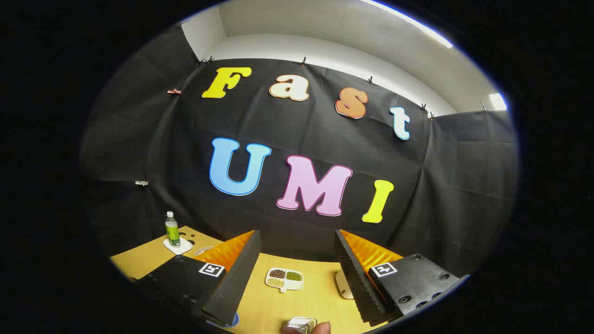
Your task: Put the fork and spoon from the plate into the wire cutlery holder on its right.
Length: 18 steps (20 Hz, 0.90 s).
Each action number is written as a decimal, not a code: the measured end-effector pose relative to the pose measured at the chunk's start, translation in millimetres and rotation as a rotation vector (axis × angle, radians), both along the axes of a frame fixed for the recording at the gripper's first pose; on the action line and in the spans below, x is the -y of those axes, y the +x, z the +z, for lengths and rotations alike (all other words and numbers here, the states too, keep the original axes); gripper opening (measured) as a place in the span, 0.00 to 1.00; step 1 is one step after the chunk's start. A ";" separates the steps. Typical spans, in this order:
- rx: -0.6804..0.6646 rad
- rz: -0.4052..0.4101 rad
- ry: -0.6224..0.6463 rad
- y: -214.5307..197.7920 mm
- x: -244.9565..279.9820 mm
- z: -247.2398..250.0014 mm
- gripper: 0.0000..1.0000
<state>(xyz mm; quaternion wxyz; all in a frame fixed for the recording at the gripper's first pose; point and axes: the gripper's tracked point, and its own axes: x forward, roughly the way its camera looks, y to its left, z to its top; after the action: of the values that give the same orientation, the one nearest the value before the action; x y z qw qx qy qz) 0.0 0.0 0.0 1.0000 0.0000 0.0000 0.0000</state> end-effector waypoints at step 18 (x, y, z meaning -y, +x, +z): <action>-0.029 0.056 0.020 -7.2 -1.2 -13.6 0.98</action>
<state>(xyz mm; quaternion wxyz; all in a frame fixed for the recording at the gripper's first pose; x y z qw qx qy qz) -7.2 1.2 -13.6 0.9995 0.0100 0.0146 0.0280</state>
